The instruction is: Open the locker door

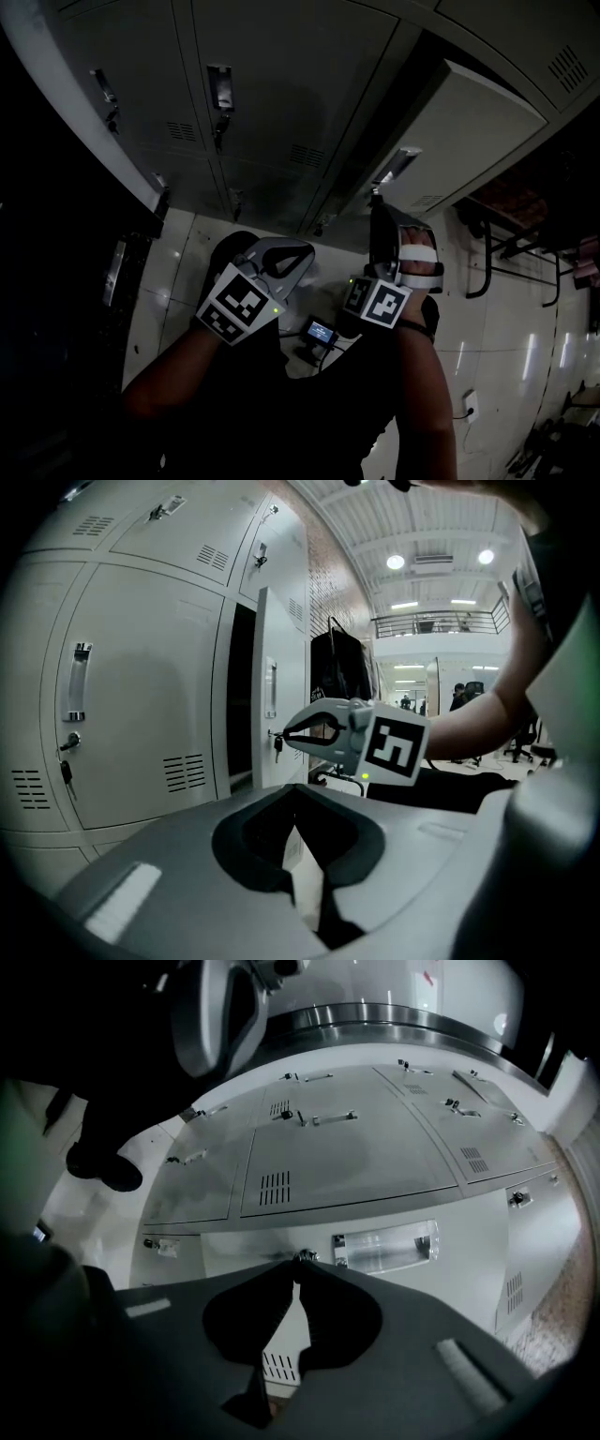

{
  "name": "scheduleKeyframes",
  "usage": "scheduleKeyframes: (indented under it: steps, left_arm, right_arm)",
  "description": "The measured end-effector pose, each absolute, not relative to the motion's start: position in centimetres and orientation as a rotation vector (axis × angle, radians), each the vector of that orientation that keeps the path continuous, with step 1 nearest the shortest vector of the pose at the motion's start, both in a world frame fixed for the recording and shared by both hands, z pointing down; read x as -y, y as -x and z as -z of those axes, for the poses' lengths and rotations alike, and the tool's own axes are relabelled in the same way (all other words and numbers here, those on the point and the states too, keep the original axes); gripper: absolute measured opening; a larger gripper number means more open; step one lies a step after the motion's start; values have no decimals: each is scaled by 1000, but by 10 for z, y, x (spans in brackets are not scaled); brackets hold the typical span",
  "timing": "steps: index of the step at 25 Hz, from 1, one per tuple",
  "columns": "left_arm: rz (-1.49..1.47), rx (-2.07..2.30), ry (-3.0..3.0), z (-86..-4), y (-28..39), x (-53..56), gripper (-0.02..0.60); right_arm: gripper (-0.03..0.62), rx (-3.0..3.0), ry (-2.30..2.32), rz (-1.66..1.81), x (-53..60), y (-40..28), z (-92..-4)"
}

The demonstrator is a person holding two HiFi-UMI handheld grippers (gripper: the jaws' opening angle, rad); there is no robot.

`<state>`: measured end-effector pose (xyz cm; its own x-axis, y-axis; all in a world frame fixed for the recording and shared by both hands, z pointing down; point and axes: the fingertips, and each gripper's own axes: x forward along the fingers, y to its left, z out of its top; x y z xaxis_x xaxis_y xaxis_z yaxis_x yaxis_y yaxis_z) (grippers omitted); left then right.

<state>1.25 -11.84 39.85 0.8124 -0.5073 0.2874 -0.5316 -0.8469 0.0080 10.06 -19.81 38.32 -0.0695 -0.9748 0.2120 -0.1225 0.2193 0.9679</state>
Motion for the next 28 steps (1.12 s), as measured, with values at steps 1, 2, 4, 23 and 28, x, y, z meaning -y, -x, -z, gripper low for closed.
scheduleKeyframes:
  steps: [1, 2, 4, 23, 28]
  left_arm:
    - [-427, 835, -2907, -399, -13, 118, 12]
    - [-431, 835, -2908, -399, -13, 119, 12]
    - [-437, 835, -2908, -400, -13, 119, 12]
    - [-515, 840, -2902, -410, -18, 119, 12]
    - [-523, 840, -2900, -411, -19, 119, 12]
  right_arm:
    - [25, 1447, -1115, 1020, 188, -104, -383]
    - [25, 1453, -1119, 1017, 178, -108, -384]
    - [25, 1457, -1129, 1012, 158, -119, -384]
    - [28, 1281, -1299, 826, 66, -253, -386]
    - [28, 1255, -1321, 789, 60, -266, -387]
